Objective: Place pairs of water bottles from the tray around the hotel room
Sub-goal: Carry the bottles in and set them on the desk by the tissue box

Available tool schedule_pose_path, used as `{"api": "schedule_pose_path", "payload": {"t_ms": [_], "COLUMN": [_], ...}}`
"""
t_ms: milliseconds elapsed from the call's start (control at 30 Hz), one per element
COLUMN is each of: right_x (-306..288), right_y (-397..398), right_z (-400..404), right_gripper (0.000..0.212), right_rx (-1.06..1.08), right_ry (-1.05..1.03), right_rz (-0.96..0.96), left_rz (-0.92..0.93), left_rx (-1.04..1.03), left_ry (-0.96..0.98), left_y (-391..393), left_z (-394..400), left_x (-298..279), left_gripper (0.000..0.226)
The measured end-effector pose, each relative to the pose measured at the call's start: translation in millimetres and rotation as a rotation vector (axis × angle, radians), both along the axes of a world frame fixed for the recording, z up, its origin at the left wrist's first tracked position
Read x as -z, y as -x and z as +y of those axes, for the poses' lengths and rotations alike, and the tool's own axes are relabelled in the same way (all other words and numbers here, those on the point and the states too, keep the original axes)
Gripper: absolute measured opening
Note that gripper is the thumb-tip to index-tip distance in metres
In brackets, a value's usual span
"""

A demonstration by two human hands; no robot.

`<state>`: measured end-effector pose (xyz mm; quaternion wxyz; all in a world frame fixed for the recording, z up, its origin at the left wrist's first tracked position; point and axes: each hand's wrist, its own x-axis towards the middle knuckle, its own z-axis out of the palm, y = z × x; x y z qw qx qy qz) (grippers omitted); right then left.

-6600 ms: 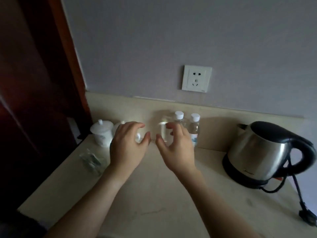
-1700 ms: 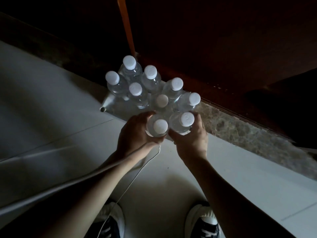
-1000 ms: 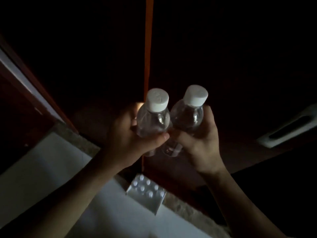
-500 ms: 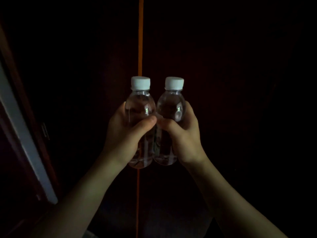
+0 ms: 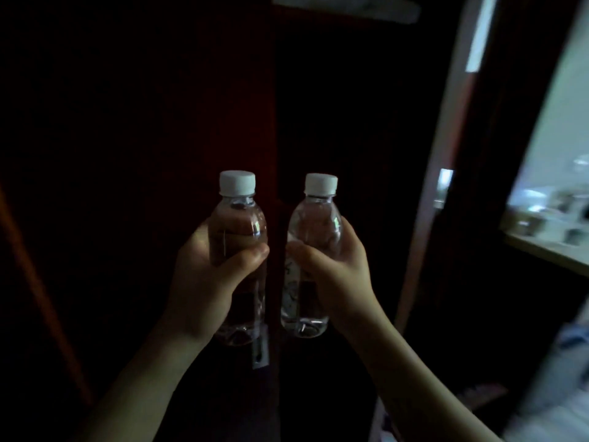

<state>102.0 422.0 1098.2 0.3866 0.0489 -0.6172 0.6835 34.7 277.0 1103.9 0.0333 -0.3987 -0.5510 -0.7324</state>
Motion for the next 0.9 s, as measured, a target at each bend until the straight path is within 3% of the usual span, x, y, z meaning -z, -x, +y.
{"api": "schedule_pose_path", "payload": {"t_ms": [133, 300, 467, 633, 733, 900], "right_x": [2, 8, 12, 7, 8, 13], "right_y": [-78, -204, -336, -437, -476, -507], "right_z": [78, 165, 236, 298, 331, 388], "right_gripper": [0.035, 0.036, 0.036, 0.023, 0.027, 0.037], "right_rx": [0.302, 0.650, 0.933, 1.151, 1.239, 1.320], "right_ry": [0.019, 0.035, 0.030, 0.003, 0.045, 0.052], "right_rz": [0.047, 0.027, -0.022, -0.053, -0.050, -0.085], "left_rz": [-0.119, -0.107, -0.155, -0.200, -0.177, -0.166], "left_rx": [0.307, 0.633, 0.825, 1.007, 1.056, 1.119], "left_ry": [0.017, 0.062, 0.091, 0.136, 0.186, 0.198], "left_y": [-45, -125, -223, -316, -352, -382], "left_z": [97, 220, 336, 430, 474, 542], "left_x": [1, 8, 10, 17, 18, 14], "left_gripper": [0.031, 0.038, 0.067, 0.057, 0.063, 0.038]}}
